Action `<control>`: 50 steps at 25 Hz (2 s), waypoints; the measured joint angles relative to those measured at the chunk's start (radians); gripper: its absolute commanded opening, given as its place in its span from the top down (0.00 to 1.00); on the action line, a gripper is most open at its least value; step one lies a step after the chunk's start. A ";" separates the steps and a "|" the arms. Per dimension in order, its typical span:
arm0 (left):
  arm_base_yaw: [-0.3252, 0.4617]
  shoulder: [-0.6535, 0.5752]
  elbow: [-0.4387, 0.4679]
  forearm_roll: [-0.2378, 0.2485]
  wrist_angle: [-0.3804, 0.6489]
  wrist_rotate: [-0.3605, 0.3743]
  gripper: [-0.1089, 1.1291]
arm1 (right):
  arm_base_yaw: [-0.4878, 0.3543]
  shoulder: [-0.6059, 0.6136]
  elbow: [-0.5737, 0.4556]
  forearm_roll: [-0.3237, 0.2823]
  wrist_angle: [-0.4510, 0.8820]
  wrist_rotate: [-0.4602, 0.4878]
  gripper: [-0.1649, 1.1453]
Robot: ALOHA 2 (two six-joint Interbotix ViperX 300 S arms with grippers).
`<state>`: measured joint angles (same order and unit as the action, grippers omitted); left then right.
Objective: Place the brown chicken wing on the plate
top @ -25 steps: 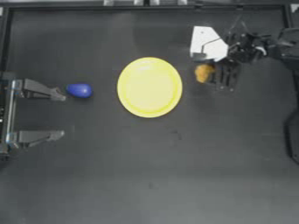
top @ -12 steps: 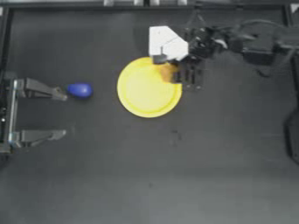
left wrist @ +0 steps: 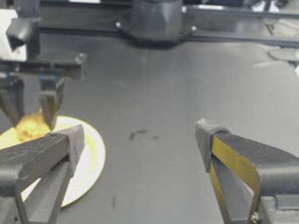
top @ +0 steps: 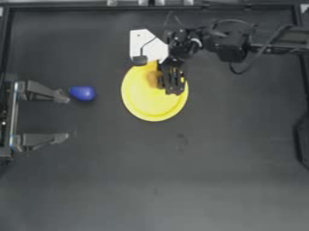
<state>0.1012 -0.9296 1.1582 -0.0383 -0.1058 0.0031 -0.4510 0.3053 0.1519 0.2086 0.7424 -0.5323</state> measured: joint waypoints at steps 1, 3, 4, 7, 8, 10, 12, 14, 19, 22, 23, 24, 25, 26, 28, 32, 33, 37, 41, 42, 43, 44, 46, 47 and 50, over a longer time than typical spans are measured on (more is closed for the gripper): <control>0.002 0.000 0.000 0.000 0.000 0.000 0.08 | 0.002 0.011 -0.006 0.000 0.000 -0.002 0.65; 0.002 0.000 0.000 0.000 0.000 0.002 0.08 | 0.005 0.032 -0.020 0.000 -0.002 -0.002 0.65; 0.002 0.000 0.000 0.000 0.000 0.002 0.08 | 0.005 0.040 -0.026 0.000 -0.002 -0.002 0.65; 0.002 0.000 0.000 0.000 0.000 0.002 0.08 | 0.006 0.066 -0.043 0.002 -0.002 -0.002 0.65; 0.000 0.000 0.000 0.000 0.000 0.002 0.08 | 0.006 0.074 -0.044 0.002 -0.002 -0.002 0.65; 0.002 0.000 0.000 0.000 0.000 0.002 0.08 | 0.006 0.084 -0.044 0.003 -0.002 -0.002 0.65; 0.002 0.000 0.000 0.000 0.000 0.002 0.08 | 0.008 0.091 -0.046 0.009 -0.002 -0.002 0.65; 0.003 0.000 0.000 0.000 0.000 0.002 0.08 | 0.008 0.097 -0.046 0.014 -0.002 -0.002 0.65; 0.005 0.000 0.000 0.000 0.000 0.000 0.08 | 0.015 0.118 -0.060 0.015 -0.002 -0.002 0.65; 0.006 0.000 0.000 0.000 0.000 0.000 0.08 | 0.020 0.127 -0.077 0.017 0.000 -0.002 0.65; 0.005 0.000 0.000 0.000 0.000 0.002 0.08 | 0.021 0.129 -0.081 0.017 0.000 -0.002 0.64; 0.006 0.000 0.000 0.000 0.000 0.002 0.08 | 0.023 0.132 -0.084 0.017 0.003 -0.002 0.62; 0.006 0.000 0.000 0.000 0.000 0.002 0.08 | 0.023 0.135 -0.086 0.017 0.006 -0.002 0.60; 0.006 0.000 0.000 0.000 0.000 0.002 0.08 | 0.021 0.138 -0.086 0.020 0.011 -0.006 0.54; 0.009 0.000 0.000 0.000 0.002 0.002 0.08 | 0.023 0.141 -0.086 0.040 0.020 -0.026 0.43; 0.012 0.000 0.000 0.000 0.002 0.002 0.08 | 0.021 0.150 -0.089 0.110 0.043 -0.066 0.18; 0.012 0.000 0.000 0.000 0.002 0.002 0.08 | 0.020 0.153 -0.094 0.127 0.051 -0.072 0.13; 0.014 0.000 0.000 0.000 0.002 0.002 0.08 | 0.008 0.163 -0.110 0.163 0.084 -0.077 0.09; 0.014 0.000 0.000 0.000 0.002 0.002 0.08 | 0.005 0.163 -0.123 0.164 0.101 -0.077 0.09; 0.014 0.000 0.000 0.000 0.002 0.002 0.08 | 0.005 0.163 -0.124 0.163 0.103 -0.075 0.09; 0.014 0.000 0.000 0.000 0.003 0.002 0.08 | 0.005 0.163 -0.129 0.164 0.104 -0.077 0.09; 0.014 0.000 0.000 0.000 0.005 0.002 0.08 | 0.003 0.164 -0.132 0.163 0.104 -0.077 0.09; 0.014 0.000 0.000 0.000 0.009 0.000 0.08 | 0.003 0.163 -0.138 0.158 0.106 -0.077 0.10; 0.014 0.000 0.000 0.000 0.015 0.002 0.08 | 0.003 0.163 -0.141 0.155 0.107 -0.077 0.10; 0.014 0.000 0.000 0.000 0.020 0.002 0.08 | -0.002 0.158 -0.143 0.143 0.110 -0.075 0.10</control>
<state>0.1150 -0.9296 1.1582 -0.0383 -0.0859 0.0046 -0.4525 0.4633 0.0092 0.3513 0.8529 -0.6075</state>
